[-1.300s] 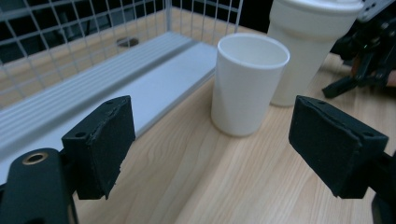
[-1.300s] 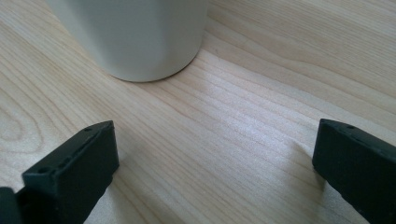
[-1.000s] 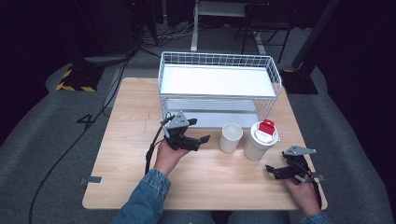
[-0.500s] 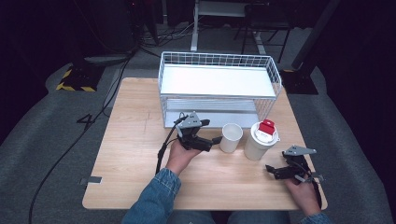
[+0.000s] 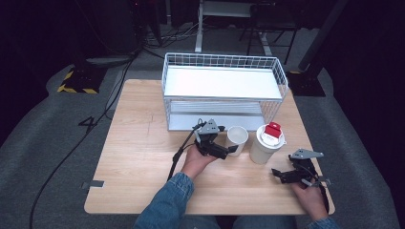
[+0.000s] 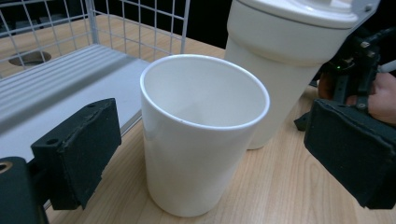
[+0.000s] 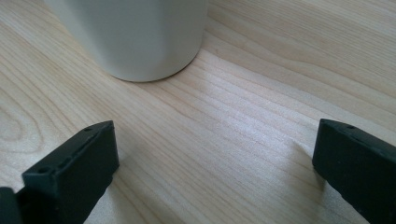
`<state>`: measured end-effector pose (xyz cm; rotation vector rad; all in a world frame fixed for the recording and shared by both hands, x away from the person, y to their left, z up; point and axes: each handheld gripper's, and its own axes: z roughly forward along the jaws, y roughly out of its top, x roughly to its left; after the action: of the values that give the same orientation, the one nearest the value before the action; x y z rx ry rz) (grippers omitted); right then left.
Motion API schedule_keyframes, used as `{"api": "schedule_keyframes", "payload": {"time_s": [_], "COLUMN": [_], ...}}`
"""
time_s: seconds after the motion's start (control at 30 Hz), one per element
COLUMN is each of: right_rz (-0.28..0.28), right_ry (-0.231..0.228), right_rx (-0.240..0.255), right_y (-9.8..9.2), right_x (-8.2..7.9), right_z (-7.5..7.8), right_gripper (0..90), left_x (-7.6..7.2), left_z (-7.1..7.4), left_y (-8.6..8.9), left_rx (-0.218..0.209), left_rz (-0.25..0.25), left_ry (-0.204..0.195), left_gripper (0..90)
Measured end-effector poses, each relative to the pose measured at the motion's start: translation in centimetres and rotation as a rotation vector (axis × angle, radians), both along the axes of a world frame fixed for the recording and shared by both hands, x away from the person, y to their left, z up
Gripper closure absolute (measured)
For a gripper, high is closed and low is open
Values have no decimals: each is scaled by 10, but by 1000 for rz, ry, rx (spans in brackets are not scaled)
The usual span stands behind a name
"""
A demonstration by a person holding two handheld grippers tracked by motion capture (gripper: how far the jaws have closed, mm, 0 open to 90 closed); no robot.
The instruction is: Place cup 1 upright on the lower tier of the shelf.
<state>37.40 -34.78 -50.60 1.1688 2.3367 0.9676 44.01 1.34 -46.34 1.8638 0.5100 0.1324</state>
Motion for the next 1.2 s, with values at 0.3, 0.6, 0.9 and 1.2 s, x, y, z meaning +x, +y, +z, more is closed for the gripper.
{"api": "schedule_keyframes", "payload": {"time_s": [0.3,0.6,0.9,1.2], "right_rz": [0,0,0,0], "right_ry": [0,0,0,0], "right_rx": [0,0,0,0], "right_y": [0,0,0,0], "right_x": [0,0,0,0], "right_z": [0,0,0,0], "right_gripper": [4,4,4,4], "left_x": [7,11,16,15], "left_z": [-10,-17,-26,-28], "left_y": [-13,-19,-20,-24], "left_rx": [20,43,29,66], "left_rz": [12,15,10,-2], "left_ry": [15,32,73,57], "left_gripper": [55,83,106,155]}}
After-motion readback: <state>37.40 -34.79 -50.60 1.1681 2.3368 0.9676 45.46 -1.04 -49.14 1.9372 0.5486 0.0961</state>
